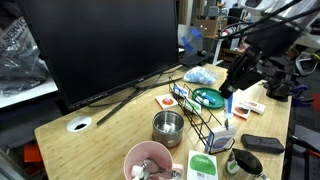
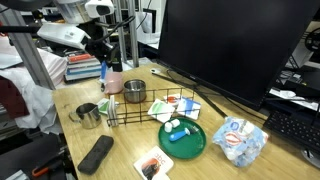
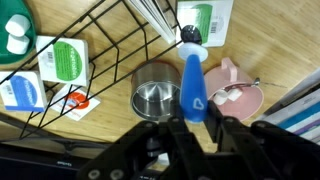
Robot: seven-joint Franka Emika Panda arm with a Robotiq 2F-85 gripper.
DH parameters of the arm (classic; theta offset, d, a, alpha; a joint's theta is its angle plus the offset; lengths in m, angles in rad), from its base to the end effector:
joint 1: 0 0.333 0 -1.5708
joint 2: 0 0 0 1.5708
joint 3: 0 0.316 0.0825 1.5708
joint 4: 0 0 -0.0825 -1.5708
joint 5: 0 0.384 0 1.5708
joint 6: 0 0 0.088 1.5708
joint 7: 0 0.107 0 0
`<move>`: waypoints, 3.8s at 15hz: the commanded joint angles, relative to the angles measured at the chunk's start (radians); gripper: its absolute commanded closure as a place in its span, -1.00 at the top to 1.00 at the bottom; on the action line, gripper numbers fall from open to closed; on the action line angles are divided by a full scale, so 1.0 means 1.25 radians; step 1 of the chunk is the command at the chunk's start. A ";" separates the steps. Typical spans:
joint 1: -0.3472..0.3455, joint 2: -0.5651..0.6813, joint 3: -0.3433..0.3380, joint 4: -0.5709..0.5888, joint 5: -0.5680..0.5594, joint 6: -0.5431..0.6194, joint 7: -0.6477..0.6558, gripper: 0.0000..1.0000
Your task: Place the blue spoon on the plate
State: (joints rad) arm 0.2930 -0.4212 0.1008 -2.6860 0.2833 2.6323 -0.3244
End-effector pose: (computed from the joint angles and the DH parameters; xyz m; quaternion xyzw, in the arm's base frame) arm 0.3853 0.1518 0.4034 -0.9509 -0.2403 -0.1800 0.0755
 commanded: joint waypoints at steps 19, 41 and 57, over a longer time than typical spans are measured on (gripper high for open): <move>-0.219 -0.076 -0.041 -0.015 -0.275 0.023 0.203 -0.45; -0.300 0.410 -0.104 0.368 -0.631 -0.222 0.480 -0.45; -0.297 0.522 -0.118 0.481 -0.482 -0.243 0.365 -0.86</move>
State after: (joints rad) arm -0.0834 0.1637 -0.0278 -2.1558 -0.3912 2.3413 0.2076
